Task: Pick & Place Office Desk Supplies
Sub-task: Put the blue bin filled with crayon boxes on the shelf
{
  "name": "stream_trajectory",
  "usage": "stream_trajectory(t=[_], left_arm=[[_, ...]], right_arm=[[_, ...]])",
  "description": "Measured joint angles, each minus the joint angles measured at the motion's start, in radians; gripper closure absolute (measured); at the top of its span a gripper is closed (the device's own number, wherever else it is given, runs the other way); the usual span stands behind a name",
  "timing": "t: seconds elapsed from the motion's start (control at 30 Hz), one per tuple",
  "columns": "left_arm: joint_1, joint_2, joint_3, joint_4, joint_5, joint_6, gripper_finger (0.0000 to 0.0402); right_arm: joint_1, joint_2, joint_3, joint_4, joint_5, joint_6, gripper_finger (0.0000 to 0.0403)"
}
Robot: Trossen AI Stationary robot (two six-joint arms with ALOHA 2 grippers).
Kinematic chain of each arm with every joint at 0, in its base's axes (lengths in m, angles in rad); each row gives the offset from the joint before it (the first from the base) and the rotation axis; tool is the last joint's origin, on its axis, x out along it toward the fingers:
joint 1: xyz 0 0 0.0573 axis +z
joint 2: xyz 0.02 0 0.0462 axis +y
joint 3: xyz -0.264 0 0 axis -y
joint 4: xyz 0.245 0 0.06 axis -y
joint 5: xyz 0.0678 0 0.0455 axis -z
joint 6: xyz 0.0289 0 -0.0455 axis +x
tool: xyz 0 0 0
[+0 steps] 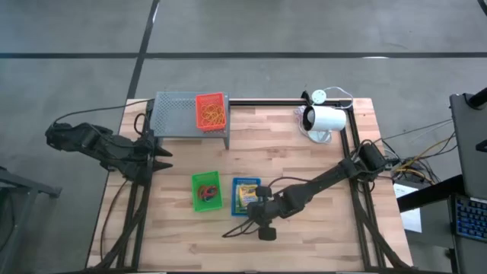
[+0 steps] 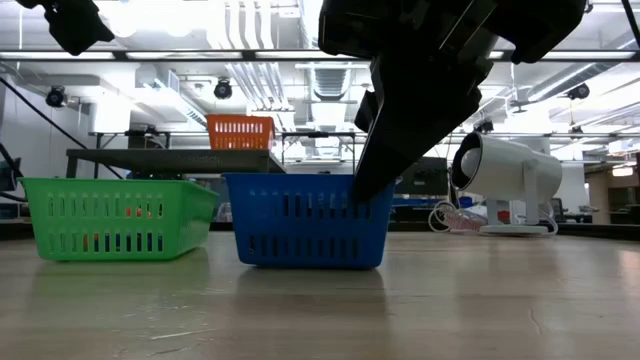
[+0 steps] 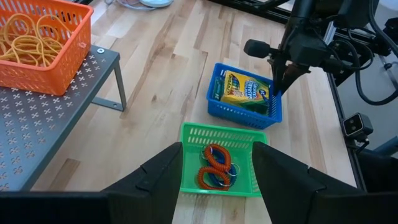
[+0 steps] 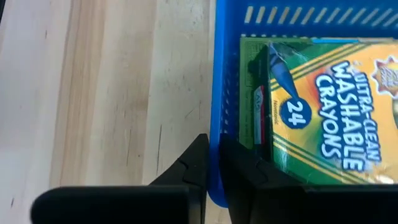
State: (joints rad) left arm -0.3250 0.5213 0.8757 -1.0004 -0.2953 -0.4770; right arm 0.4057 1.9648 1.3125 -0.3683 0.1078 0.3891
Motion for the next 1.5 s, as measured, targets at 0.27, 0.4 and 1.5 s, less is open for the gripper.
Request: stream_trajectory(t=[0.27, 0.4, 1.5], left_arm=[[0.000, 0.000, 0.000, 0.000, 0.000, 0.000, 0.0201], [0.000, 0.000, 0.000, 0.000, 0.000, 0.000, 0.0201], [0.000, 0.000, 0.000, 0.000, 0.000, 0.000, 0.0201]], right_arm=[[-0.001, 0.000, 0.000, 0.000, 0.003, -0.001, 0.0389], [-0.001, 0.000, 0.000, 0.001, 0.011, -0.001, 0.0389], [0.010, -0.067, 0.025, -0.096, 0.234, -0.007, 0.0392]])
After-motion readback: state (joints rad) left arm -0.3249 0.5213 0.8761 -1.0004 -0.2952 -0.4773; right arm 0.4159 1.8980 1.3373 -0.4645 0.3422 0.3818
